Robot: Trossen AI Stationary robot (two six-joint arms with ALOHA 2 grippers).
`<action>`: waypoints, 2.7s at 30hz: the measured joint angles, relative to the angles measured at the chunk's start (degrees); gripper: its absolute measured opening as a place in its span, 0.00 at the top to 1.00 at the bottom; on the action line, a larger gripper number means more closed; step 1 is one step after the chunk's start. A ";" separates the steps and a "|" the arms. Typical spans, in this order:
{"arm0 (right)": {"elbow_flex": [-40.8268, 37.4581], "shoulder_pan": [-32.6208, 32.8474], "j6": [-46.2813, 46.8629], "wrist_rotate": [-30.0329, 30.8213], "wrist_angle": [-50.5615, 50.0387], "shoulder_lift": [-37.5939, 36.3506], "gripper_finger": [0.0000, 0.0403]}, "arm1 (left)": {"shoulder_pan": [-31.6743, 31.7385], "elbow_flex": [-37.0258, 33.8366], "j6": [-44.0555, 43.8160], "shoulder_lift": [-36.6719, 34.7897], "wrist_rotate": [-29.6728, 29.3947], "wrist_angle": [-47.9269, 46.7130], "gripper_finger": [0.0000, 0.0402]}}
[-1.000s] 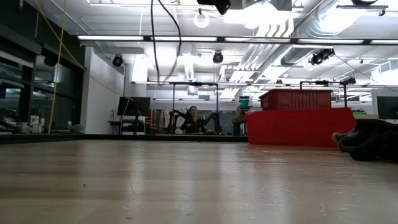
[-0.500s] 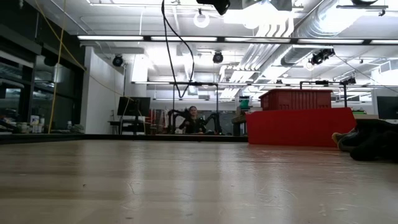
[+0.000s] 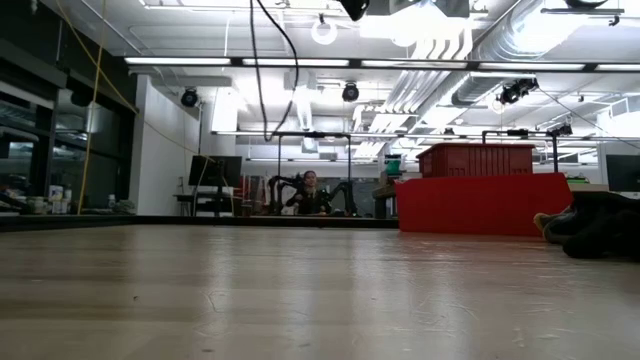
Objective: Coil cords
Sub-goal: Coil the black wire on the spool
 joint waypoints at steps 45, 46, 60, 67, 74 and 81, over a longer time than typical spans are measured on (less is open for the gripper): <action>0.00 0.31 -0.63 2.45 0.66 0.00 0.72 | 0.02 0.00 0.36 0.00 -0.60 5.82 1.00; 0.00 0.31 -0.65 2.51 0.66 0.00 0.72 | 0.02 0.00 0.36 0.00 -0.62 5.79 1.00; 0.00 0.31 -0.68 2.12 0.70 0.00 0.72 | 0.02 0.00 0.35 0.01 -2.04 5.86 1.00; 0.00 0.59 0.03 -0.04 1.00 0.00 0.77 | 0.02 0.01 0.31 0.02 -3.55 5.85 1.00; 0.00 0.59 0.51 -0.04 2.80 0.02 0.89 | 0.02 0.01 0.14 0.28 -3.54 5.86 1.00; 0.00 0.59 1.09 0.13 3.61 0.02 0.99 | 0.09 0.00 0.19 1.24 -3.94 5.52 1.00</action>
